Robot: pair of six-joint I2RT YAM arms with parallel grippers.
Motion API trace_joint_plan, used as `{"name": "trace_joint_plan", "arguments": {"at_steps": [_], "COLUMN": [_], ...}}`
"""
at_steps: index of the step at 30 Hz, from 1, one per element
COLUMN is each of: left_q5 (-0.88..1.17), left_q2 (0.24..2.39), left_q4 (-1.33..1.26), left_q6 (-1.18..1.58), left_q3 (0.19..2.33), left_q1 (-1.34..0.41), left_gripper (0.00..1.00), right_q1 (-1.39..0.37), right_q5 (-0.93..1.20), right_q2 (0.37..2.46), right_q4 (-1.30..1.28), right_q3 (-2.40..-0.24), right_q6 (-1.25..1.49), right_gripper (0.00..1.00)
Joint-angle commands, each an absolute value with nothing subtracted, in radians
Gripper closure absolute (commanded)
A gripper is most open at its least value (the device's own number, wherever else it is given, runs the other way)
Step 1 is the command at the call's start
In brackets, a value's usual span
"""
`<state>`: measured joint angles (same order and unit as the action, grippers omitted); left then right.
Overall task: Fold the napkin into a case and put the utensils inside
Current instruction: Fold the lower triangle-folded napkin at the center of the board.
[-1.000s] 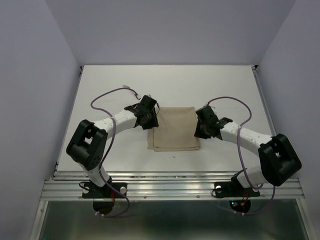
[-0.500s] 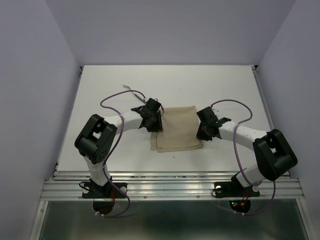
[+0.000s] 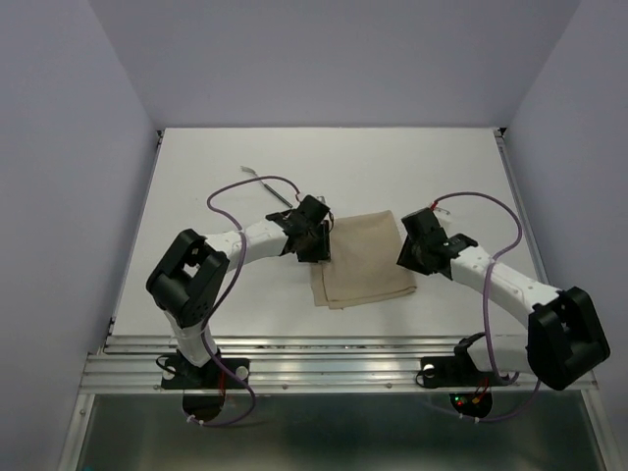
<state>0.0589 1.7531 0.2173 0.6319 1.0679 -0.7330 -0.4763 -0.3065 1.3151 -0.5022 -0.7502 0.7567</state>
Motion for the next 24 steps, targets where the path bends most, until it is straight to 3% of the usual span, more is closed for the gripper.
{"name": "trace_joint_plan", "arguments": {"at_steps": [1, 2, 5, 14, 24], "left_q5": [0.011, 0.011, -0.031, -0.02, -0.054], "left_q2": [1.669, 1.686, 1.735, 1.913, 1.79], "left_q4": [0.27, 0.273, 0.273, 0.287, 0.258], "left_q6": [0.595, 0.588, 0.578, 0.551, 0.534], "left_q3": [1.164, 1.189, 1.222, 1.38, 1.255], "left_q1": [-0.689, -0.664, -0.628, -0.561, -0.491], "left_gripper": [0.52, 0.52, 0.55, 0.63, 0.63], "right_q1": [-0.469, -0.469, -0.469, -0.469, -0.48], "right_q5": [-0.315, -0.302, -0.278, -0.27, -0.245], "right_q2": [1.221, 1.201, 1.181, 1.316, 1.184], "right_q4": [-0.534, -0.534, -0.514, -0.431, -0.462], "right_q3": [-0.746, -0.736, -0.686, -0.604, -0.73], "right_q6": [0.738, 0.739, 0.741, 0.779, 0.709], "right_gripper": [0.62, 0.73, 0.88, 0.9, 0.87]}}
